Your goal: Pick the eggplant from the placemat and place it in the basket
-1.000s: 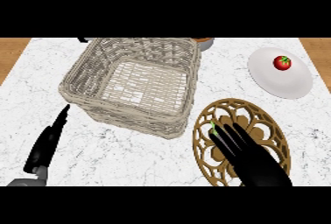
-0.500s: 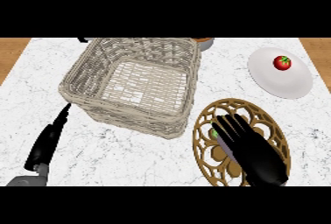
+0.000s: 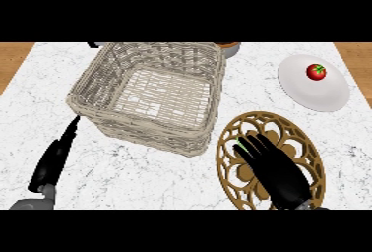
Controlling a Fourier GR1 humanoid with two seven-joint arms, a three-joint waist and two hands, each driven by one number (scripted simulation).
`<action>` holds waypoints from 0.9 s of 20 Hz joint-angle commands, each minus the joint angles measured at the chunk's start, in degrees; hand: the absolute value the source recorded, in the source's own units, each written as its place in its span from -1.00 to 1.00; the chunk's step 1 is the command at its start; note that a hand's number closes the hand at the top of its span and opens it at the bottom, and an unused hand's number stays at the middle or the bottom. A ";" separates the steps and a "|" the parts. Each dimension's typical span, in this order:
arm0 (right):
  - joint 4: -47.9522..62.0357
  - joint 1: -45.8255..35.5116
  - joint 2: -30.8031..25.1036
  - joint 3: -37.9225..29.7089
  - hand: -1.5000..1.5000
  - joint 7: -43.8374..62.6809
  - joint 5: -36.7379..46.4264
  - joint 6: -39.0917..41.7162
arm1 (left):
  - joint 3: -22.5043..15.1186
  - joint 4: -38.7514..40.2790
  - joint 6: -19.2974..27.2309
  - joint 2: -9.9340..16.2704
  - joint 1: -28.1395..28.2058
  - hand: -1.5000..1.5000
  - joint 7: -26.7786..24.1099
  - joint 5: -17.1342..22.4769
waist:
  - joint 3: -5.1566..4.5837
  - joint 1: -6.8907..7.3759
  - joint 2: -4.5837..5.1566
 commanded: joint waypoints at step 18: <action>8.39 -0.28 1.26 1.87 1.00 -9.97 2.89 -5.44 | 3.04 0.44 -2.81 1.12 -0.39 0.00 -0.95 0.47 | 0.42 0.22 0.40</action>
